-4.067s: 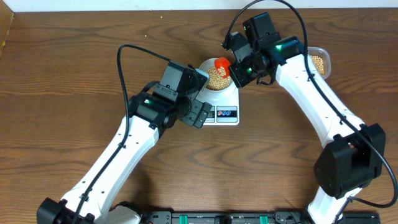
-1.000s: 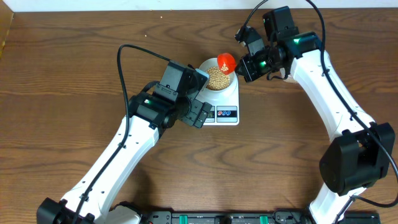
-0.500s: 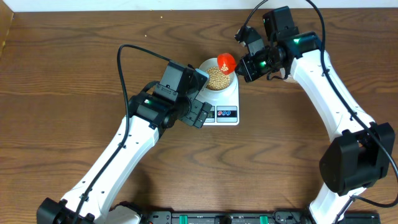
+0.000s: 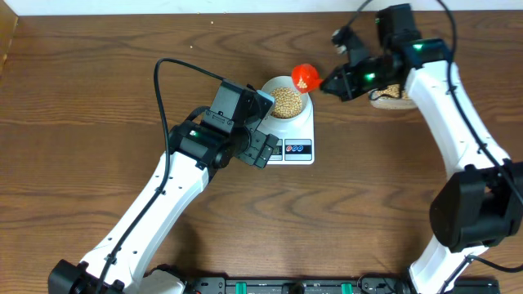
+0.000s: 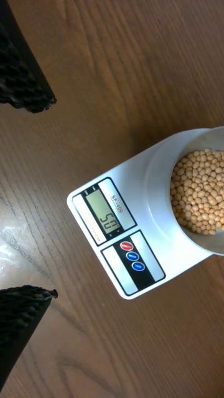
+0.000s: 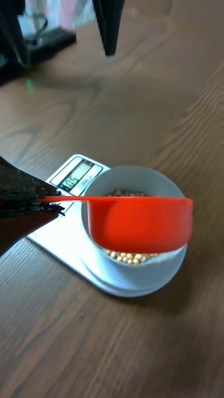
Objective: Scoop item into bowl and weigh 50g on scale
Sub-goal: 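Carry the red scoop back right to the soybean tub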
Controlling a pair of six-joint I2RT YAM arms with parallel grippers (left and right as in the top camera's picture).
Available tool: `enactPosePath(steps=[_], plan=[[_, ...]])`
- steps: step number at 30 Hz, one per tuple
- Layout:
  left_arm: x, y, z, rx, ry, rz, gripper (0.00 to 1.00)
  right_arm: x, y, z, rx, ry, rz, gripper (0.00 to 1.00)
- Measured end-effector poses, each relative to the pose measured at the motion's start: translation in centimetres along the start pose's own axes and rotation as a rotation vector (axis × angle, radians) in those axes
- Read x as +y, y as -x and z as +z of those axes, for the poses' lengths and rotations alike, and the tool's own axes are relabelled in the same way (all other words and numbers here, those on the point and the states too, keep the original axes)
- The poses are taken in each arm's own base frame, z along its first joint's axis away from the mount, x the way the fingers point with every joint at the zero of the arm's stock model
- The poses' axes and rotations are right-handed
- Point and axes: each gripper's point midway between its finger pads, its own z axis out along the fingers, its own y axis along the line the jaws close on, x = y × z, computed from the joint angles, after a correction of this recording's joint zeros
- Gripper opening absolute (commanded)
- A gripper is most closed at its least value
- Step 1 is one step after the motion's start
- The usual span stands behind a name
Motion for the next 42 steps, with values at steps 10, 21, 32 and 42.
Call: enactPosePath(steps=[10,21,32,42], plan=[[0.0,0.0,0.0,0.0,0.0,0.0,0.92,-4.6,0.1,-6.9,-0.154,0.116,0.139,0.01],[0.0,0.0,0.0,0.0,0.0,0.0,0.91,-11.5,-2.8,-14.5,-0.285,0.051,0.345,0.01],[0.0,0.0,0.0,0.0,0.0,0.0,0.92,-17.0,-6.5,-16.7,-0.174,-0.352,0.484,0.01],[0.0,0.0,0.0,0.0,0.001,-0.001,0.92,-16.0,-5.7,-12.1,0.054,-0.787,0.369,0.01]])
